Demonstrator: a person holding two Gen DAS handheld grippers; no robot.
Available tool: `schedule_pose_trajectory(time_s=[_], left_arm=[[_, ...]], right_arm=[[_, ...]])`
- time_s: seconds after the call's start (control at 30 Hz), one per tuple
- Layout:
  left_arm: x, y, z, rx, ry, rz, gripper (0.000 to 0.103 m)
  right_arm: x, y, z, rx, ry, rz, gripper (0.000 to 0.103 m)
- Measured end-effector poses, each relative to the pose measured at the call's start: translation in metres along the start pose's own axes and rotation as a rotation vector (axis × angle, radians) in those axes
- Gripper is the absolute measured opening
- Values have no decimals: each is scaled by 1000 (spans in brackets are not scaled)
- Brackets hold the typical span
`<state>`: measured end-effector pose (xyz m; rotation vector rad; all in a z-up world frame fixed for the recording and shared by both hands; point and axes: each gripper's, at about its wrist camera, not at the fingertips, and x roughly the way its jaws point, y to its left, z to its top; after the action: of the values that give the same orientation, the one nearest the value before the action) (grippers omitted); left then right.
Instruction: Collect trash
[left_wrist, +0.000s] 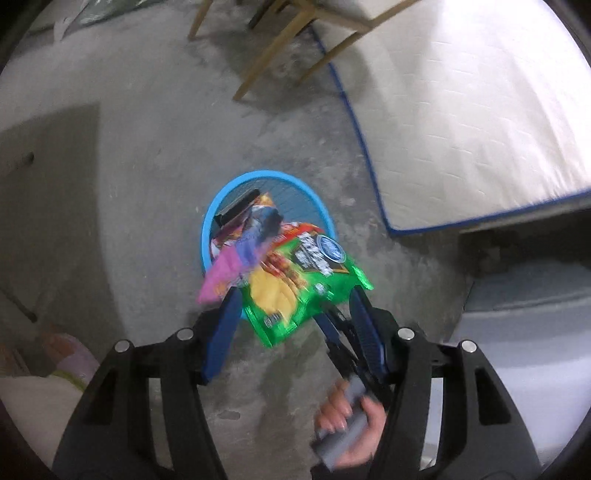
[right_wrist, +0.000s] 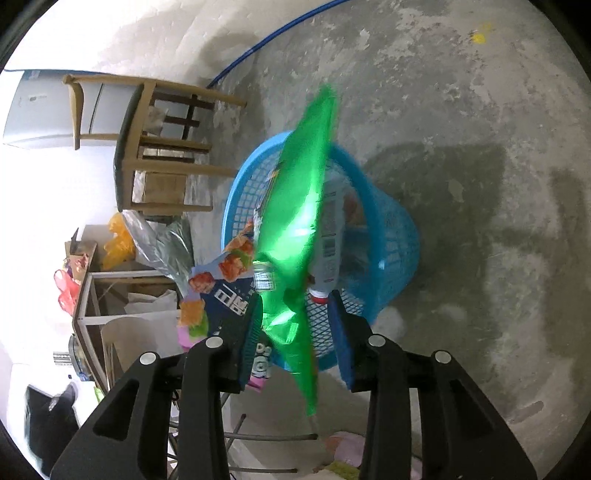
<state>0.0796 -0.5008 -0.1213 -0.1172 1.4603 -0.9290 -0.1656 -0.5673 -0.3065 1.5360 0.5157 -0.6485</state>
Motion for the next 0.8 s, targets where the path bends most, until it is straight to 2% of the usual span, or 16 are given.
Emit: schedule_pose_trajectory(time_s=[0.1,0.17,0.33,0.47,0.57,0.63,0.7,0.77,0.8], left_arm=[[-36,-12,-16,101,-27,22,57],[-55,-17,-27,152,-45,48,59],[-113,-20,-64,283,-112,78,66],[-157,-14,-96,384,-181,115,72],[-190,2,-123,406,-227,126,75],[-218,15,-143,408,-283,169,81],[-239,25,-158,392,-342,223,86],[-261,38,-175,356,-396,274,92],[-272,45,-183,329,-414,293,92]], right_arm=[[5,11,-2,-16,8,-23,38],[1,14,-4,-22,2,-25,51],[-33,14,-18,-75,-33,-59,54],[-79,15,-43,-168,-77,-103,54],[-119,45,-85,-352,-80,-146,54],[-141,74,-119,-486,-82,-171,57],[-160,107,-157,-637,-100,-191,68],[-178,139,-194,-775,-124,-173,82],[-187,157,-215,-847,-142,-161,84]])
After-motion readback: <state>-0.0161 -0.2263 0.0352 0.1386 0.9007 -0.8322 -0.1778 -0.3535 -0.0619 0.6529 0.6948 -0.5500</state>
